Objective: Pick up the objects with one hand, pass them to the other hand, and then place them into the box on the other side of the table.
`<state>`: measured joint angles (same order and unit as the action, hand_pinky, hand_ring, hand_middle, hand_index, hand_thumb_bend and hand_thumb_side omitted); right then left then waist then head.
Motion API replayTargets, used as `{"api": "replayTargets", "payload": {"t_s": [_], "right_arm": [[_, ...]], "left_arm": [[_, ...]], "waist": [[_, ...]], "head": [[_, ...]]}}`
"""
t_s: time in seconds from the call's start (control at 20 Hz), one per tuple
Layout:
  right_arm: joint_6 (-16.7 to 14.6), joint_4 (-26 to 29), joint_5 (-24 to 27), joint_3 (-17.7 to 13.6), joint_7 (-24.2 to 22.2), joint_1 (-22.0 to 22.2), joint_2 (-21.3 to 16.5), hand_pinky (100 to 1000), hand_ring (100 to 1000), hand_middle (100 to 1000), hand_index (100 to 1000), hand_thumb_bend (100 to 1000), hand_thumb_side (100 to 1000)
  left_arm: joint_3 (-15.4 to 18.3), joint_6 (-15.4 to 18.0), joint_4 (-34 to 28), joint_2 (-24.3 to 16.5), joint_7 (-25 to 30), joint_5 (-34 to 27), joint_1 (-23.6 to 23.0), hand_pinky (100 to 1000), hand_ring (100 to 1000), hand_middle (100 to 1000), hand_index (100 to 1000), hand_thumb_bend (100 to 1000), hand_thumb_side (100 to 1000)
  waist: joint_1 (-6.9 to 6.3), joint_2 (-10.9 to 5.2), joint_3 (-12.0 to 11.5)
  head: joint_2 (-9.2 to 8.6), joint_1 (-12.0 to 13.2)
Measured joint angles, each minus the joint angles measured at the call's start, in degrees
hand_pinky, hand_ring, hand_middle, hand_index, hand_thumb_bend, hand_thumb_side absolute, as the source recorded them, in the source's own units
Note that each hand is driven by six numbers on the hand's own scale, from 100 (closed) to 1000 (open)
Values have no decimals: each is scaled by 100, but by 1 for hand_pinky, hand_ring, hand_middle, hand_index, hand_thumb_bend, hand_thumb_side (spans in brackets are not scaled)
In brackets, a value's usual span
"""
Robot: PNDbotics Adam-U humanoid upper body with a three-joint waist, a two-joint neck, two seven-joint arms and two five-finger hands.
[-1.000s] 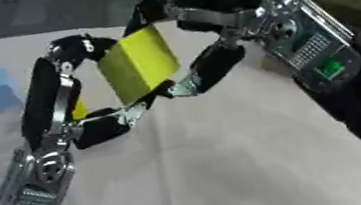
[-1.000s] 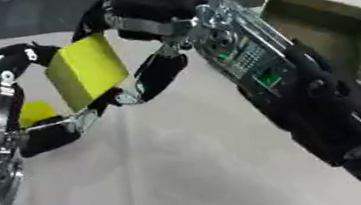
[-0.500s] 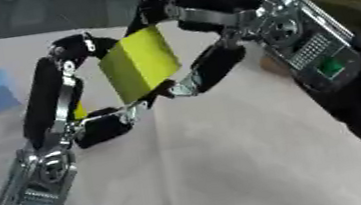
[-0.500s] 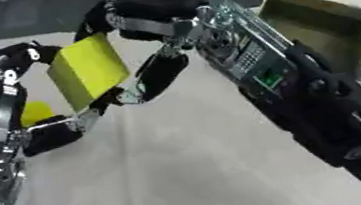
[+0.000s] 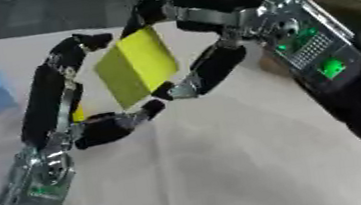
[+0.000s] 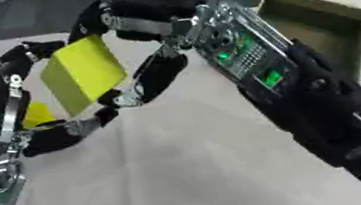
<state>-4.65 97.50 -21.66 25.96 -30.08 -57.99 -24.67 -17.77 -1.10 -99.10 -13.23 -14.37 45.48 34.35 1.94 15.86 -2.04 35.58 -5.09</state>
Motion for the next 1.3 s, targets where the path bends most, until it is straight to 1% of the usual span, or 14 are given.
{"api": "replayTargets", "payload": {"t_s": [0.25,0.4,0.65,0.85,1.1,1.3], "right_arm": [[2,0,9,-1,-5,0,0,845,743,593,506,200,180],[3,1,11,-4,-6,1,-1,844,743,591,504,201,177],[11,42,61,-43,1,5,-47,847,744,592,505,192,168],[101,179,213,-164,72,8,-168,853,746,596,506,174,157],[361,395,599,-450,278,10,-445,860,749,601,507,147,126],[621,498,950,-749,522,10,-764,864,751,603,506,128,105]], "left_arm": [[5,-72,3,0,-29,172,-2,803,743,684,839,943,535],[16,-112,7,0,-28,281,-12,805,745,686,841,962,555],[34,-232,38,-16,-39,376,-110,800,742,681,837,934,548],[72,-343,133,-186,-43,374,-284,798,739,678,835,913,546],[147,-461,245,-504,-39,292,-537,797,737,674,832,900,550],[259,-568,164,-821,-55,150,-684,798,738,675,832,893,550]], "waist": [[0,0,10],[0,0,14],[0,0,22],[-2,0,30],[-3,0,18],[-4,0,-15]], "head": [[-1,-1],[-1,-2],[-1,-10],[-1,-43],[-2,-145],[-4,-249]]}}
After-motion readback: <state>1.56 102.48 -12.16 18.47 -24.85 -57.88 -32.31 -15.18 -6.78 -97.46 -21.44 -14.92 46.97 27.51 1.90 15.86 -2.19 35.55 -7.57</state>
